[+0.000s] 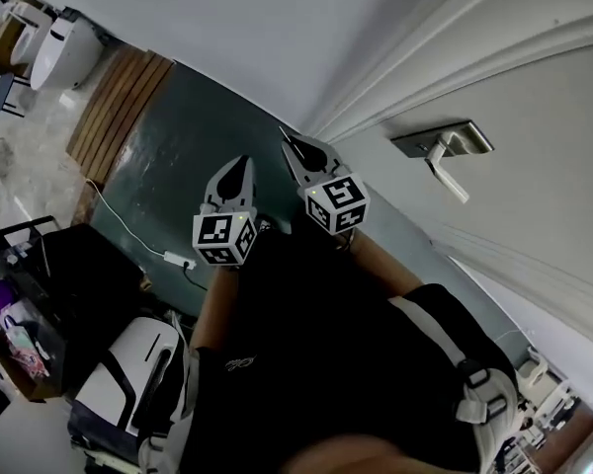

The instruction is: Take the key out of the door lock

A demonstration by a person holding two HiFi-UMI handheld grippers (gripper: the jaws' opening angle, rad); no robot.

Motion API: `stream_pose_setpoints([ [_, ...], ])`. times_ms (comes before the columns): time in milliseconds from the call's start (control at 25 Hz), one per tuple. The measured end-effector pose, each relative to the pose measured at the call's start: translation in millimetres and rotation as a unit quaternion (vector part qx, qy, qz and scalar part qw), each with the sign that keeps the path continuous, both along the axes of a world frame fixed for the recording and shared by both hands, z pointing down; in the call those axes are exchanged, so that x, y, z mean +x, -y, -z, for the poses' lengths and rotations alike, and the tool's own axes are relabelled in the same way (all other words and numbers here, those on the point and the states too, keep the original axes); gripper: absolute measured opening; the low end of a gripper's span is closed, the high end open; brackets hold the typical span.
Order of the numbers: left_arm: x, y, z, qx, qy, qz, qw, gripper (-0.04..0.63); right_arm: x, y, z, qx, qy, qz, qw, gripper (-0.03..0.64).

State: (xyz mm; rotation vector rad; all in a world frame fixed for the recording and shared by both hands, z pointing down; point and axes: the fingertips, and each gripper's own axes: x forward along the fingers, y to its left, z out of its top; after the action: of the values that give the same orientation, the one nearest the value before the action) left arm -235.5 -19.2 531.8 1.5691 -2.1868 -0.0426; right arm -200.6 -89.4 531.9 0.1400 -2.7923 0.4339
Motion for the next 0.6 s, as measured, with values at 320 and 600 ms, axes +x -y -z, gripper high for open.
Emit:
stream_pose_setpoints([
  [320, -26, -32, 23, 0.016, 0.015, 0.079, 0.9966, 0.025, -40, -38, 35, 0.057, 0.027, 0.096, 0.993, 0.031],
  [600, -60, -52, 88, 0.059, 0.088, 0.138, 0.9848, 0.025, -73, -48, 99, 0.107, 0.089, 0.126, 0.982, 0.031],
])
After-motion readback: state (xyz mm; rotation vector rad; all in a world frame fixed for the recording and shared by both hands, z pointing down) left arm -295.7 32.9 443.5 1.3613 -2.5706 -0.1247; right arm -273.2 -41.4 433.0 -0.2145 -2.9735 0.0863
